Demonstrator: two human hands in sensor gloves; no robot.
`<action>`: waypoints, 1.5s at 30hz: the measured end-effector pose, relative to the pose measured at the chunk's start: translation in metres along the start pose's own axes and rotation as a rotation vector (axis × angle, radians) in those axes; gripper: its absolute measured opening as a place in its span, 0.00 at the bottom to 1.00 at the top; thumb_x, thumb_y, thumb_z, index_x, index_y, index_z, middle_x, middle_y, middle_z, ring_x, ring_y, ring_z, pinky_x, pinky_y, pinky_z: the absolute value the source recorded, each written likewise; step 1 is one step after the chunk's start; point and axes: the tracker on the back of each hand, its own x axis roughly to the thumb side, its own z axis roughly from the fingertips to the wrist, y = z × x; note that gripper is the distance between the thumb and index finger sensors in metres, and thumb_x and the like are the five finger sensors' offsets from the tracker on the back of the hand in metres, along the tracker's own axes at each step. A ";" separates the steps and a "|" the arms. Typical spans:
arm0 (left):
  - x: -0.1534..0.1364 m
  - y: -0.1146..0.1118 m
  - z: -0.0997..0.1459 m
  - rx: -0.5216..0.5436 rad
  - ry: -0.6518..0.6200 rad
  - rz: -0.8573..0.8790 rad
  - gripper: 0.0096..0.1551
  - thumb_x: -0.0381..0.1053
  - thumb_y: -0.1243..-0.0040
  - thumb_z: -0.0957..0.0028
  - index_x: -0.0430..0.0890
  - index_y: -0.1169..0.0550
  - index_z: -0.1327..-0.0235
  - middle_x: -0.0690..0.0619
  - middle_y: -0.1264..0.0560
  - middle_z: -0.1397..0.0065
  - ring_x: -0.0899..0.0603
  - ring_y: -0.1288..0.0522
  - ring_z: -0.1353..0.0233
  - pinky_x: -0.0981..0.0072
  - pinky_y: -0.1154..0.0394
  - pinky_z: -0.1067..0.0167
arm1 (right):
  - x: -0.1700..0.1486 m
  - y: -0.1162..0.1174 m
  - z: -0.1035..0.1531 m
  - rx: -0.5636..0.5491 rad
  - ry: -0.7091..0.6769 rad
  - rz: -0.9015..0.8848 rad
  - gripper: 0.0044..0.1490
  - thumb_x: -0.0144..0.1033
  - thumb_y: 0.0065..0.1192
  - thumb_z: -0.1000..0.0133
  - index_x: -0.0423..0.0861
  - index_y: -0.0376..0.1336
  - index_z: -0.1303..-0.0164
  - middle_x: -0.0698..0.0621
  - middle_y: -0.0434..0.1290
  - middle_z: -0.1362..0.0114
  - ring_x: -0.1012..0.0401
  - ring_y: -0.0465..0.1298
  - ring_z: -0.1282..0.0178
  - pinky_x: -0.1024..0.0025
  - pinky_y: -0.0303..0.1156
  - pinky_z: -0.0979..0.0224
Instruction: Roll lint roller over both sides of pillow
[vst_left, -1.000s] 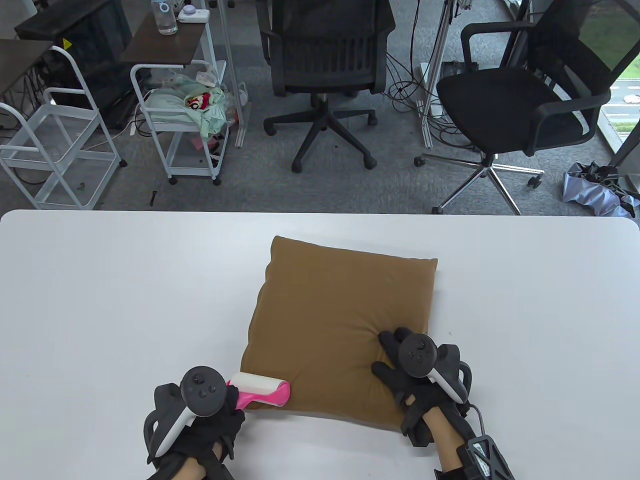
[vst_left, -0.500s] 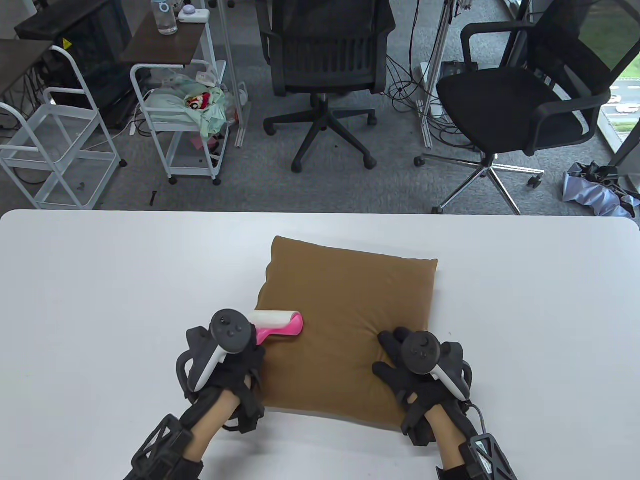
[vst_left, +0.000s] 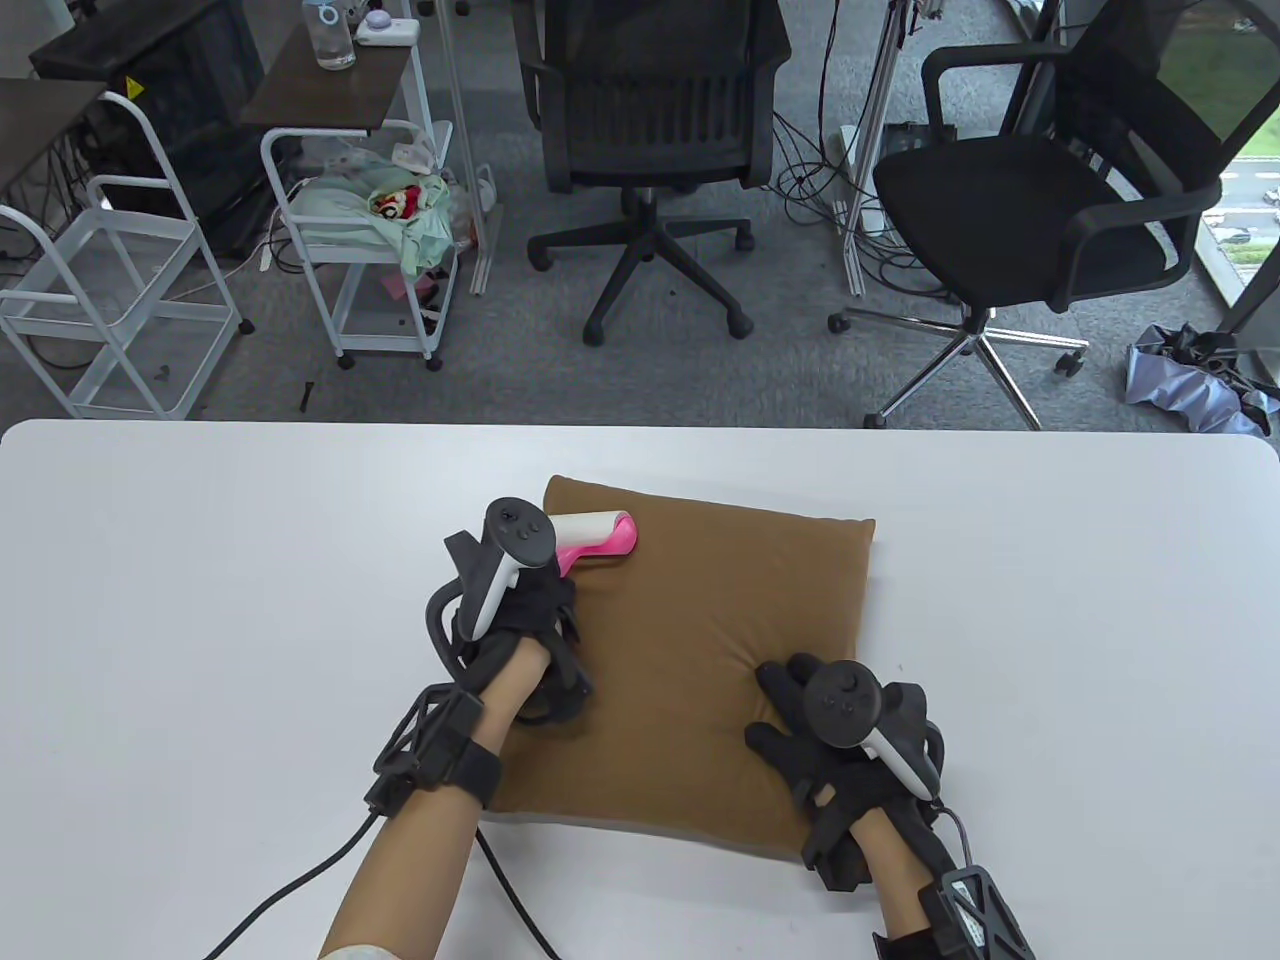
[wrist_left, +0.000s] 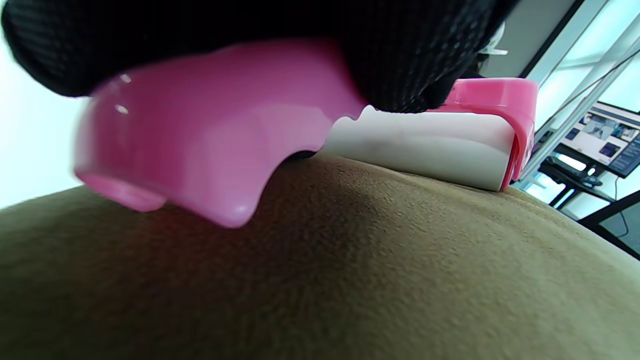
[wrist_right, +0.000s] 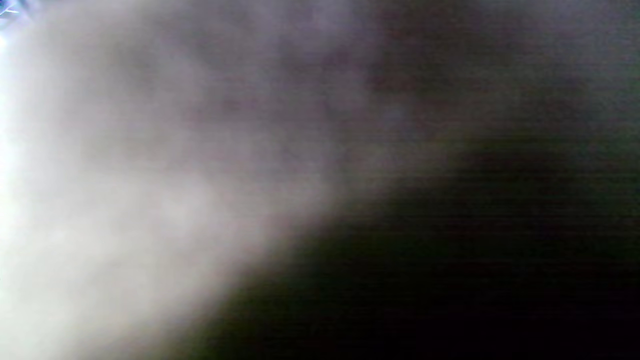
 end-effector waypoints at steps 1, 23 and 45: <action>0.000 0.000 0.000 0.000 -0.001 -0.001 0.37 0.52 0.38 0.58 0.50 0.33 0.32 0.42 0.17 0.42 0.36 0.13 0.57 0.39 0.22 0.52 | 0.000 0.000 0.000 0.000 0.000 0.000 0.42 0.62 0.62 0.53 0.66 0.55 0.27 0.56 0.53 0.13 0.52 0.57 0.16 0.48 0.59 0.19; -0.027 0.064 0.061 0.166 -0.172 0.247 0.41 0.52 0.33 0.60 0.47 0.32 0.30 0.43 0.17 0.40 0.37 0.13 0.57 0.40 0.22 0.52 | 0.000 0.001 0.001 -0.015 0.009 0.010 0.42 0.62 0.62 0.53 0.66 0.54 0.27 0.57 0.53 0.13 0.52 0.56 0.16 0.48 0.59 0.19; -0.150 0.028 0.104 0.454 -0.120 0.028 0.39 0.52 0.34 0.60 0.50 0.30 0.30 0.46 0.17 0.39 0.37 0.14 0.54 0.40 0.22 0.49 | -0.001 0.001 0.001 -0.015 0.016 0.012 0.42 0.62 0.62 0.53 0.66 0.54 0.27 0.57 0.53 0.13 0.52 0.56 0.16 0.48 0.59 0.19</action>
